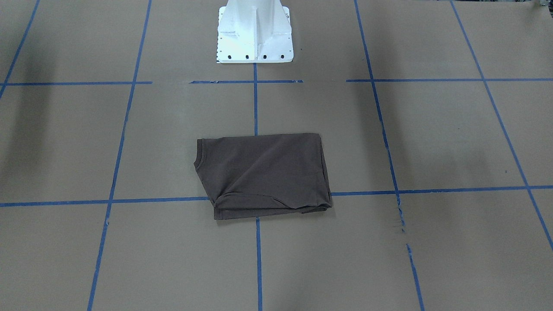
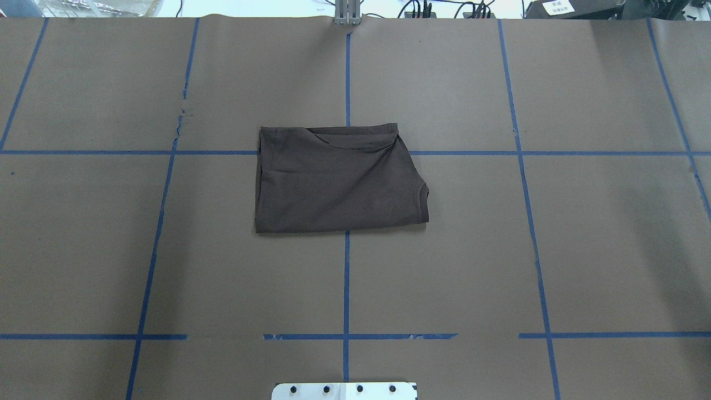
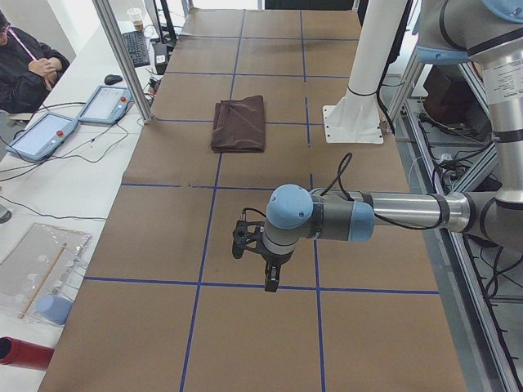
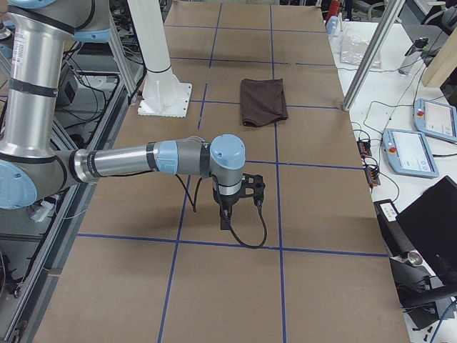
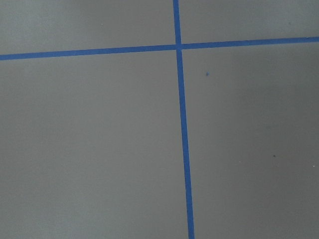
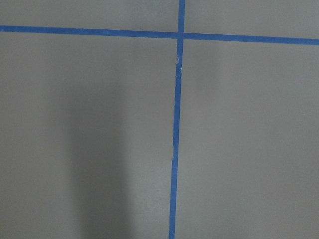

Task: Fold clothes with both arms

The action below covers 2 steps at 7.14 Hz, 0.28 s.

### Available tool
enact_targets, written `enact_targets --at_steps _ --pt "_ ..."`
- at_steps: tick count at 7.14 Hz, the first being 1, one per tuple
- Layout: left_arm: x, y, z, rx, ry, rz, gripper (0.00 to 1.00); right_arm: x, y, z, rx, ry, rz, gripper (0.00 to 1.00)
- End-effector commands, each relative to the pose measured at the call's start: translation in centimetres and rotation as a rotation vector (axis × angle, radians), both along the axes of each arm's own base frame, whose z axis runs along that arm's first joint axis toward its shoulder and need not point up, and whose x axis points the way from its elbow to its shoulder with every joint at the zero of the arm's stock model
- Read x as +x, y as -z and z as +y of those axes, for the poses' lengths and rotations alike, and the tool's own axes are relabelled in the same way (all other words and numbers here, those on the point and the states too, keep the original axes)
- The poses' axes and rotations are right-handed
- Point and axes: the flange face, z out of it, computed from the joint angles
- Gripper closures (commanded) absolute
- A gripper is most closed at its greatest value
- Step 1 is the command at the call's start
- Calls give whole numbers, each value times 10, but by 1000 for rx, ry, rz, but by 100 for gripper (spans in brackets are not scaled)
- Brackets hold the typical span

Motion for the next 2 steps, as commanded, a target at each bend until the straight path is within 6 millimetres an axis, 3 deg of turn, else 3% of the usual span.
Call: enact_targets --at_steps 1,2 --pt "0 1 -1 11 -1 0 0 0 -4 0 -9 0 1 0" --pt "0 2 -1 20 -2 -1 0 0 -5 0 -9 0 1 0"
